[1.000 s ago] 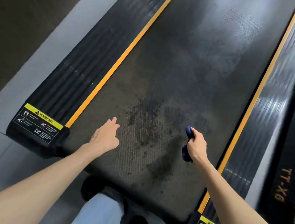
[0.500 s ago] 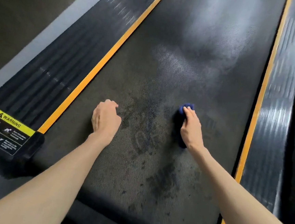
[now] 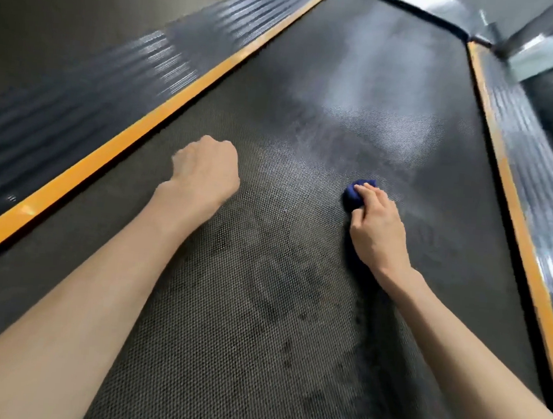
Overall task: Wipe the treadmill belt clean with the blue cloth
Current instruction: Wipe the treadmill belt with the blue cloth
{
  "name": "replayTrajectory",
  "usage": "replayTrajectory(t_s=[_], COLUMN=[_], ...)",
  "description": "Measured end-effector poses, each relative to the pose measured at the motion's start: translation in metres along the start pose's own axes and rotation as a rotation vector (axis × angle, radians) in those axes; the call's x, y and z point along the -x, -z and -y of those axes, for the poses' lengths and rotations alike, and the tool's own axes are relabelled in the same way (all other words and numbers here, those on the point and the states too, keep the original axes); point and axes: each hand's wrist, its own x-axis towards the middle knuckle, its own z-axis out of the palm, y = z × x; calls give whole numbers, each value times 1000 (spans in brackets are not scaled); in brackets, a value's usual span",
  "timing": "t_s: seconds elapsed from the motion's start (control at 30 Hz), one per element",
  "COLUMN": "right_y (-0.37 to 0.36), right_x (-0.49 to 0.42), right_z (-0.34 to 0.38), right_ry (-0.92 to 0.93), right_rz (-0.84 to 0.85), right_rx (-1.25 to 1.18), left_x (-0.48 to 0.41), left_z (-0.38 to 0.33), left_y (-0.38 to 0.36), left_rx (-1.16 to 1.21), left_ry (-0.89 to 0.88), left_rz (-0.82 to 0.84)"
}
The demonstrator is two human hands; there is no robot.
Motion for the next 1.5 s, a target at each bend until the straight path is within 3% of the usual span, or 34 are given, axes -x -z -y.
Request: replayTrajectory(t_s=[0.1,0.23,0.3,0.4,0.47,0.5,0.57,0.67,0.73,0.8,0.93,1.0,1.07,1.2,1.27,1.37,1.5], right_y=[-6,-7,-1,6,7,7,2,16,19,7,-27,-16,-1,28,15,-19,-61], right_x=[-50,-55,-8,86,102,92,50,-13,-23,-15,32,18,-8,-55,-72,-88,-79], right_z=[-11,-1,28,79,87,82,58,11,17,54,117,97,48,-52,-44,17,122], right_ry=[-63,-64,112,552,813,846,645,5,-165,-53,502,533,331,-369,-425,-211,311], right_rz=[32,49,98,270,454,471,331,129,101,109,229,200,116,1,-13,19,249], right_rx=[48,71,-11,-182,-196,-182,-161,-51,13,32,-36,-35,78,145,129,89,28], left_x=[-8,-7,6,19,22,23,26,31,34,35,35,36,35,33,32,26,26], left_z=[2,22,30,38,40,41,45,52,54,53,43,34,30,23,19,17,14], left_y=[1,2,3,-4,-8,-9,-8,-10,-13,-18,-20,-16,-14,-18,-15,-11,-17], left_rx=[-117,55,163,328,376,382,406,444,472,493,415,341,295,239,187,154,43], left_ry=[-80,-99,-84,-10,-5,-16,-47,-76,-74,-51,-10,-3,13,40,42,44,47], left_rz=[-23,101,172,171,155,149,135,145,150,132,3,-45,-76,-104,-94,-86,-160])
